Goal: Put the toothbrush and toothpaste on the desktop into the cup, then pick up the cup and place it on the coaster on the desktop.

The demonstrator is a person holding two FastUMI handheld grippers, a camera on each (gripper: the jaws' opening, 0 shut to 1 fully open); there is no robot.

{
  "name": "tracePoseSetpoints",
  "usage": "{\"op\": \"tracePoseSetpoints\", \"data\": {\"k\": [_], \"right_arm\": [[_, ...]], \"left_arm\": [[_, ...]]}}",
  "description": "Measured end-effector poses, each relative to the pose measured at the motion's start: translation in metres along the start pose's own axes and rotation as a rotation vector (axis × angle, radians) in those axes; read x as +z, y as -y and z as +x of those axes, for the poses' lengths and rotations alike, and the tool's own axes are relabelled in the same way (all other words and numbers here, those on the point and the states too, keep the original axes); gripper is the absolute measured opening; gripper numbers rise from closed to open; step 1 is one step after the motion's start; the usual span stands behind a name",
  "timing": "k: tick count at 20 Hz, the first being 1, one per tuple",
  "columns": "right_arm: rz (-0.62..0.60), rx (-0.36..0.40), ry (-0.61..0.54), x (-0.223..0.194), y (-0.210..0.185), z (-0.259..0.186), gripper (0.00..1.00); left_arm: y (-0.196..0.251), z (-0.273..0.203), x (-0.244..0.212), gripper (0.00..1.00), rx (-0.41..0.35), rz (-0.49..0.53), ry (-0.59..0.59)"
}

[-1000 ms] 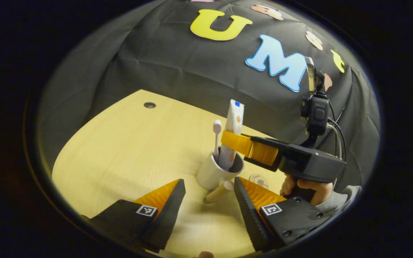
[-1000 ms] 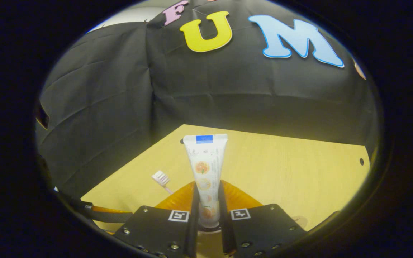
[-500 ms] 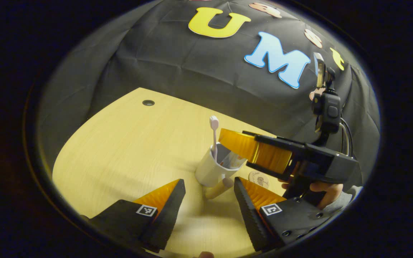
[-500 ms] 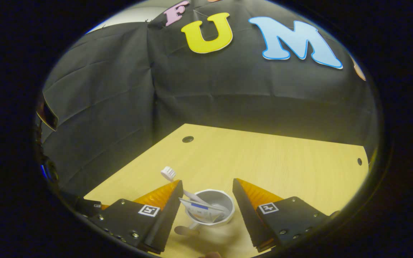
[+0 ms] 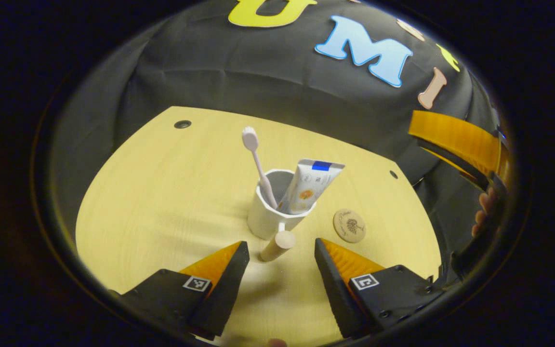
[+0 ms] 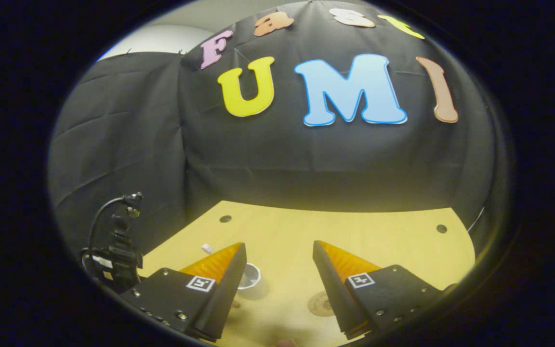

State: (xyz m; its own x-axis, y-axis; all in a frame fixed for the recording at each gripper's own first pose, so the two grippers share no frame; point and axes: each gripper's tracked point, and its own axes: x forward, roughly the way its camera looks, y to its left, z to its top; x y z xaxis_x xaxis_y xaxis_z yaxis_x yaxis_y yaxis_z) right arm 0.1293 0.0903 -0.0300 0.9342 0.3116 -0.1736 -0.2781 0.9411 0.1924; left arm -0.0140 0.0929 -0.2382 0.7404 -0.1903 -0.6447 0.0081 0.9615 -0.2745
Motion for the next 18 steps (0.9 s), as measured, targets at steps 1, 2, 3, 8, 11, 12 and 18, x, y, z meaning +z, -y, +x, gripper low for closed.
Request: {"op": "tracePoseSetpoints", "data": {"k": [1,2,3,8,11,12,18], "right_arm": [[0.005,-0.018,-0.006,-0.003,0.008,-0.006,0.84],[0.008,-0.033,-0.011,-0.005,0.015,-0.014,0.84],[0.01,-0.054,-0.016,-0.009,0.024,-0.02,0.84],[0.064,-0.143,-0.077,-0.038,0.069,-0.062,0.84],[0.087,-0.172,-0.101,-0.048,0.085,-0.068,0.84],[0.099,-0.175,-0.108,-0.052,0.088,-0.069,0.84],[0.16,-0.19,-0.124,-0.06,0.102,-0.066,0.84]], "left_arm": [[0.0,0.001,-0.001,0.9,0.009,0.006,-0.024],[0.0,0.001,-0.004,0.9,0.017,0.016,-0.051],[-0.002,0.003,-0.005,0.9,0.029,0.035,-0.083],[-0.007,0.023,-0.001,0.9,0.083,0.147,-0.23],[-0.011,0.032,0.001,0.9,0.108,0.201,-0.303],[-0.011,0.036,0.0,0.9,0.112,0.216,-0.325],[-0.016,0.058,-0.012,0.94,0.146,0.242,-0.432]]}}
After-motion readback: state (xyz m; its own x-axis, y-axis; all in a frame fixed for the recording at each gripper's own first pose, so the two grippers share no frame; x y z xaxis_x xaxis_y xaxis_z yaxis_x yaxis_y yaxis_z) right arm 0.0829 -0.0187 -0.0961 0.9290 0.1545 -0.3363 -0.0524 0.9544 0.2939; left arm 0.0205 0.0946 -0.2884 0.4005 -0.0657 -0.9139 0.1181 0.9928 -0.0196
